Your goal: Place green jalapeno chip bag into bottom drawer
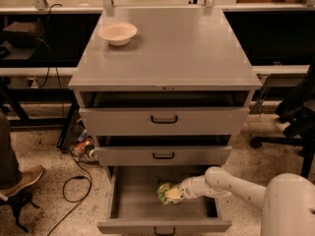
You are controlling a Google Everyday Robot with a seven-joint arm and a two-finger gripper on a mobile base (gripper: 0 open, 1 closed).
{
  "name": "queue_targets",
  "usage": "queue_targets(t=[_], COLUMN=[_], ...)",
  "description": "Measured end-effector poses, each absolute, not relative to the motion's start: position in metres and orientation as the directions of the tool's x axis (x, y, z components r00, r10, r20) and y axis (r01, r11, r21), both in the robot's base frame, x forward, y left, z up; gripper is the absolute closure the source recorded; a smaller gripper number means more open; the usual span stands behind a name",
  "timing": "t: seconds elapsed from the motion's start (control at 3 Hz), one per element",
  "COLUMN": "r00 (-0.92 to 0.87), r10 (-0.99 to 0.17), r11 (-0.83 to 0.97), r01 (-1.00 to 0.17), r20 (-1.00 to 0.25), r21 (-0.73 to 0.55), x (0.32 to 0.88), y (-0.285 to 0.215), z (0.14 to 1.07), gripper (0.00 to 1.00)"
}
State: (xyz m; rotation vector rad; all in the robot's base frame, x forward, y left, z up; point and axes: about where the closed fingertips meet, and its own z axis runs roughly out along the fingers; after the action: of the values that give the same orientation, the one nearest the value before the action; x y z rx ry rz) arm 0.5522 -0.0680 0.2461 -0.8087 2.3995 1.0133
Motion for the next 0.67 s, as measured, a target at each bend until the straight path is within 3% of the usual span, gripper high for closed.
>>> queue_targets(t=[0.33,0.67], r00=[-0.746,-0.753], r10=[-0.343,-0.334], r11=[0.553,0.542], r01=[-0.651,-0.645], r20=[-0.57,-0.567], r21=[0.519,0.538], x=[0.554,0.553], y=[-0.067,-0.081], z=[0.244,0.249], gripper=[0.05,0.0])
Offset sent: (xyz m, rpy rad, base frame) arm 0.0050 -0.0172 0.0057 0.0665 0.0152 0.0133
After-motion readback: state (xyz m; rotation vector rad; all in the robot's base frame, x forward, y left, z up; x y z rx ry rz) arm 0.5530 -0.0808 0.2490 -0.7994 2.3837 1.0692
